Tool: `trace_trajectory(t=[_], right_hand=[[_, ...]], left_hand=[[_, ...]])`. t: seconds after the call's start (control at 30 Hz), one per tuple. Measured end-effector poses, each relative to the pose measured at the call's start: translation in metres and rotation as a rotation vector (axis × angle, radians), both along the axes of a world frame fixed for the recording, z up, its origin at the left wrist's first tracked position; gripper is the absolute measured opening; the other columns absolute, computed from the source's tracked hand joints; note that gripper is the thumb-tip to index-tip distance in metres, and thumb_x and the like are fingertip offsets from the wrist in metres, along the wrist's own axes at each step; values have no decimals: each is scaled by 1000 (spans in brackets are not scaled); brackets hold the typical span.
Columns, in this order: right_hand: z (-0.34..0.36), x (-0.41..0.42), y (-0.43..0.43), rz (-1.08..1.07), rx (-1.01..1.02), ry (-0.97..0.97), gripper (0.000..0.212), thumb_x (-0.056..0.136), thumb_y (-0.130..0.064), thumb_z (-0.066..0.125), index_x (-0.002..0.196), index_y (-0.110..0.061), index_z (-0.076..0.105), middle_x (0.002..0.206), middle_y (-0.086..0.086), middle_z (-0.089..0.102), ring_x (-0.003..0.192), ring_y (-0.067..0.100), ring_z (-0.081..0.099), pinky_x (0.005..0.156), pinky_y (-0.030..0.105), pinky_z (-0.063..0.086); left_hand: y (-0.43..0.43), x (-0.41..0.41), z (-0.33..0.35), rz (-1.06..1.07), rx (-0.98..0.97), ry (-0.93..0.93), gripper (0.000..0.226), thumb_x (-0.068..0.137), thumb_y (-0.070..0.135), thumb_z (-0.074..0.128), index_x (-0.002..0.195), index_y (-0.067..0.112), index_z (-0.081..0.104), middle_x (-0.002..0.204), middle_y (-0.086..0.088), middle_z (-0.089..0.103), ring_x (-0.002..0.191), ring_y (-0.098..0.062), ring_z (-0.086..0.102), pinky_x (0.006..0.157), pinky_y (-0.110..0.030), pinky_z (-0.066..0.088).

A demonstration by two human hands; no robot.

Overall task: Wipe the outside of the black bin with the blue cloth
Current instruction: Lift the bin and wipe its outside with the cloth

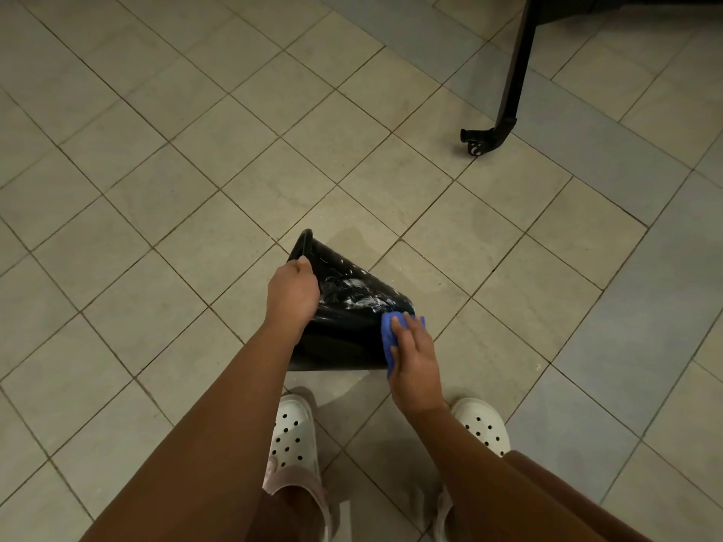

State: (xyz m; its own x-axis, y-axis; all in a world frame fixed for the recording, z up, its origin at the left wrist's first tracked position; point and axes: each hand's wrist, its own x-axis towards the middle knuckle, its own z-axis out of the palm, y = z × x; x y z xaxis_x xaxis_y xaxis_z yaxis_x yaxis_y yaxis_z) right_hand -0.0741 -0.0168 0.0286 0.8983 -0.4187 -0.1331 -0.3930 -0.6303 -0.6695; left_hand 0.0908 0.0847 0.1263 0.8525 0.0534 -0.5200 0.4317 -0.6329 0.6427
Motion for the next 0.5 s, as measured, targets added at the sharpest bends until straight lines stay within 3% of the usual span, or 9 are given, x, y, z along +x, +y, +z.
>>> trace_trajectory(t=[0.07,0.2,0.37,0.5], right_hand=[[4,7,1,59,30,-42,51,85,1,58,134,-10,45,140,17,44,133,33,35,109,43,29],[12,31,-17,87,122,43,43,97,-14,44,139,-15,40,148,7,35,138,22,26,111,22,15],[18,42,-22,-80,170,281,50,97,-15,42,144,-16,27,148,9,29,134,23,30,111,31,25],[32,43,13,-117,12,324,68,83,-4,55,143,-13,24,137,15,34,126,28,31,106,35,35]], left_hand=[[1,-1,-1,-41,8,-12,39,104,30,26,98,6,58,85,-9,58,75,-17,55,64,-30,41],[8,-1,-5,-9,-3,-18,41,103,30,26,96,6,58,83,-10,58,77,-20,56,63,-30,42],[5,-2,-5,-42,15,-41,40,104,29,26,98,6,58,79,-9,57,71,-17,54,61,-29,42],[7,1,-7,-94,51,-79,39,104,29,27,100,5,57,83,-8,57,72,-16,52,64,-30,40]])
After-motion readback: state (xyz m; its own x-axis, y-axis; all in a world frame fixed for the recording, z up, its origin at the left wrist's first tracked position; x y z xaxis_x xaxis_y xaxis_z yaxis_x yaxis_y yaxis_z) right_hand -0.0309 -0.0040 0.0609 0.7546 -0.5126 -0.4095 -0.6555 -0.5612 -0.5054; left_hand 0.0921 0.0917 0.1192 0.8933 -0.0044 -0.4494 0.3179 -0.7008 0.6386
